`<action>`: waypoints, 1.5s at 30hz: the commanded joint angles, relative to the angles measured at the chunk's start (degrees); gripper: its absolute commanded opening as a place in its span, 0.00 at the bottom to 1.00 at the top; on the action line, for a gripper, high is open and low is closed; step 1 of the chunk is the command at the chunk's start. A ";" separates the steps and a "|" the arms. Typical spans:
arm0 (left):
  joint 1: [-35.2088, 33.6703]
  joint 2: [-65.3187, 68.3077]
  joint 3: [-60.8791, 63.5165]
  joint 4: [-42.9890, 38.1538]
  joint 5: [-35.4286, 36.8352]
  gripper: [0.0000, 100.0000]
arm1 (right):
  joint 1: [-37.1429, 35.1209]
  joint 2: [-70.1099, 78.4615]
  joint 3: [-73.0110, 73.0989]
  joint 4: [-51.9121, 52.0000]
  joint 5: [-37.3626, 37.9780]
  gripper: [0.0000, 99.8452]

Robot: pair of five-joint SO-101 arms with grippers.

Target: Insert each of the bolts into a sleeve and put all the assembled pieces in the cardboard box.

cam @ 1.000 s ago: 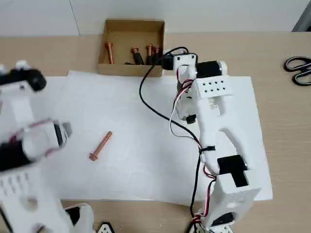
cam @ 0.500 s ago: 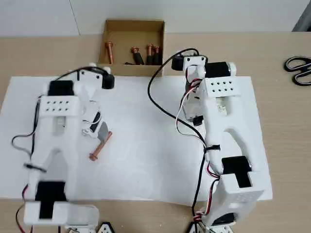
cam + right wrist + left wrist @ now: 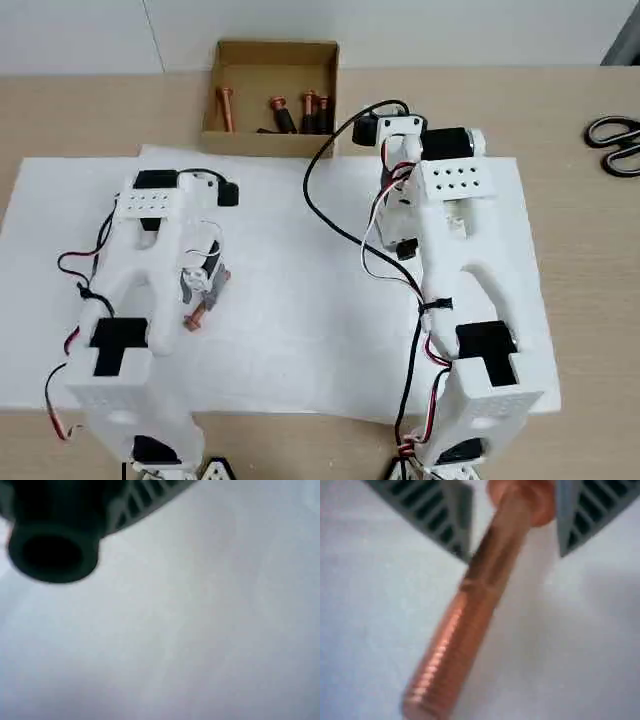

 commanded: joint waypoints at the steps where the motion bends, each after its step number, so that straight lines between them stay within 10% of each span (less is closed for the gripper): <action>1: 0.53 0.79 -2.15 -0.70 0.53 0.04 | 0.40 -3.82 -0.18 0.48 0.44 0.00; 25: 0.62 -15.65 -4.70 0.79 -9.67 0.01 | 1.10 -3.91 -0.18 0.48 0.44 0.00; 45: 0.70 -9.14 -4.26 -14.59 -62.24 0.01 | 12.62 -8.13 -0.09 1.27 0.44 0.00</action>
